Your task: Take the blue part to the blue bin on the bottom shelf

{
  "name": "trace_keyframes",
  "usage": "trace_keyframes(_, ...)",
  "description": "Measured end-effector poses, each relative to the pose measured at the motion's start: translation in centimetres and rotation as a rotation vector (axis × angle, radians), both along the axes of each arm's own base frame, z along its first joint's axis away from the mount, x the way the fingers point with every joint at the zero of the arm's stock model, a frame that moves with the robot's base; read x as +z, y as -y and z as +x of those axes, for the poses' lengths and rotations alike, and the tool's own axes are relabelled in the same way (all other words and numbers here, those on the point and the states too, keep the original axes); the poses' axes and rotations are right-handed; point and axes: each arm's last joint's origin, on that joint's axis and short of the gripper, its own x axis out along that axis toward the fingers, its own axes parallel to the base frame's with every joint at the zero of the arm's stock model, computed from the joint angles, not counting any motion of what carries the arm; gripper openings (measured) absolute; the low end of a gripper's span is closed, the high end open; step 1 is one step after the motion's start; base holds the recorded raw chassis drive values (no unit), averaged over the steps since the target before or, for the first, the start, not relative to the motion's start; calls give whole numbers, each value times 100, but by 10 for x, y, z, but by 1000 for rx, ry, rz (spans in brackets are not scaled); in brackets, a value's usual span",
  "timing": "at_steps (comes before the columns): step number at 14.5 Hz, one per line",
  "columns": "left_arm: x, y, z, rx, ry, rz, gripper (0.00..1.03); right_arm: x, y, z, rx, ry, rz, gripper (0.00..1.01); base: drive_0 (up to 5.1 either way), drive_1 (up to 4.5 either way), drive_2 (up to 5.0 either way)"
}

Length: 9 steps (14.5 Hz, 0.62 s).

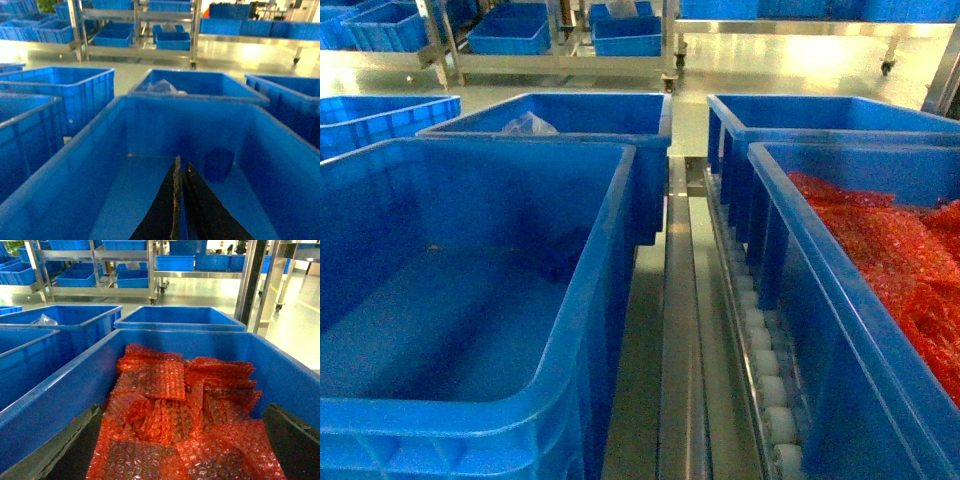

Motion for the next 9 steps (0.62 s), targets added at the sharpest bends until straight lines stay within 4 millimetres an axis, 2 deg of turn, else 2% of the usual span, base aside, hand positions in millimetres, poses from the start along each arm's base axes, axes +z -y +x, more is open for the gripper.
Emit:
trace_keyframes(3,-9,-11,-9,-3,-52,3,2,0,0,0,0,0,0,98,0,0,0)
trace_keyframes(6,1,-12,-27,-6,-4,3,2,0,0,0,0,0,0,98,0,0,0)
trace_keyframes(9,2,-12,-35,-6,-4,4,2,0,0,0,0,0,0,98,0,0,0)
